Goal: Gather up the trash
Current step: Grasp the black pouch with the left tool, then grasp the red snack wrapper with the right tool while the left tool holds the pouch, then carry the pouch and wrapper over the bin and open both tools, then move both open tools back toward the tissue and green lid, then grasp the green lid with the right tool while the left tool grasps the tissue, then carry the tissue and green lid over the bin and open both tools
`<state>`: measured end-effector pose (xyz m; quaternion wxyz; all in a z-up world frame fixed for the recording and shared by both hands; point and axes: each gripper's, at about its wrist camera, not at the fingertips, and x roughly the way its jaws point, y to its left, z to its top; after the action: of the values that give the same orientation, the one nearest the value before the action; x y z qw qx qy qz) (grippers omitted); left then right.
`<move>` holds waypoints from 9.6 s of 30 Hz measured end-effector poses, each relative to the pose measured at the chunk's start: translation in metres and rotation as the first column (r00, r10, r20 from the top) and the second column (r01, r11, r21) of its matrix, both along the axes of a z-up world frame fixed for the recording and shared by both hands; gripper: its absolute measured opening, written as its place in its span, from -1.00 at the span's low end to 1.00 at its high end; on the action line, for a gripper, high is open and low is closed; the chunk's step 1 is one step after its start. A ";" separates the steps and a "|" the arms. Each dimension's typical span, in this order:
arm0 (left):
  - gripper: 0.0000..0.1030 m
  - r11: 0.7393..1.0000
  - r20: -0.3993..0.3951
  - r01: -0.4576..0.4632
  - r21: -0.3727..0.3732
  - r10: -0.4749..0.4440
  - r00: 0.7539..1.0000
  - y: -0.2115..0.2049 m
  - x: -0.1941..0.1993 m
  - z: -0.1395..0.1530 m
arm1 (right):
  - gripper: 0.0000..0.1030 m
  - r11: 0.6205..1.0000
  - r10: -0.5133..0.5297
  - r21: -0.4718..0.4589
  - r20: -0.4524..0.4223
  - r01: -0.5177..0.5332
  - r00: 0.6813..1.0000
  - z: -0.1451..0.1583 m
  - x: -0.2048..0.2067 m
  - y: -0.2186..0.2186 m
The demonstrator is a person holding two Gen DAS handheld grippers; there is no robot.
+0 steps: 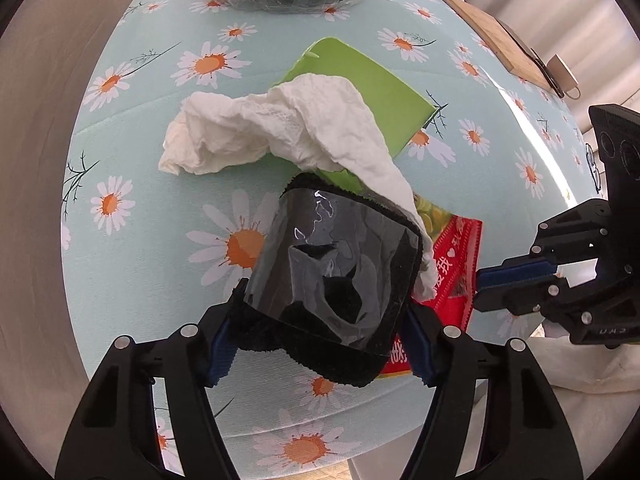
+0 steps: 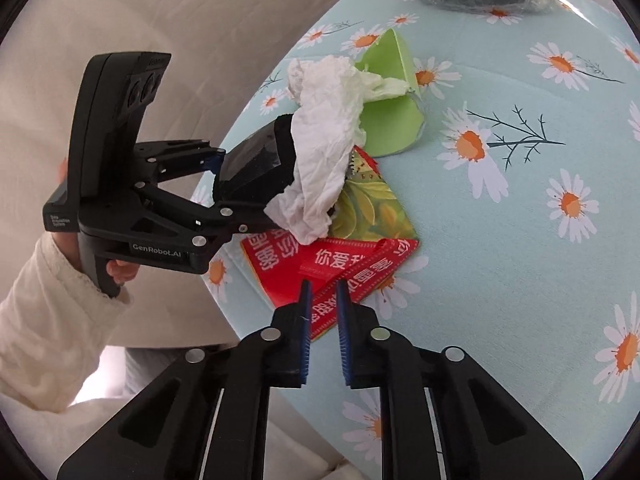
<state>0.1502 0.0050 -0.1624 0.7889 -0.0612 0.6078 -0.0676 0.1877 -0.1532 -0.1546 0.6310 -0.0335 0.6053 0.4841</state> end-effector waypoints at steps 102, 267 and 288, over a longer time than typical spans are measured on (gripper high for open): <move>0.32 0.988 0.489 -0.091 -0.122 0.140 0.861 -0.011 0.074 0.220 | -0.93 0.908 -0.418 0.305 0.591 0.289 0.690 0.257 0.144 -0.118; -0.65 0.883 0.364 -0.232 0.408 0.076 0.928 0.064 0.103 0.207 | -0.95 0.900 -0.300 -0.100 0.566 0.425 0.768 0.159 0.198 -0.096; -0.65 0.902 0.444 -0.089 0.422 -0.121 0.888 0.031 0.225 0.274 | -0.95 0.921 -0.289 -0.015 0.641 0.388 0.711 0.230 0.264 -0.021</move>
<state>0.3750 0.0361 0.1114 0.9032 0.1376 0.4036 0.0492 0.4521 -0.1744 0.0757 0.8696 -0.1278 0.3904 0.2741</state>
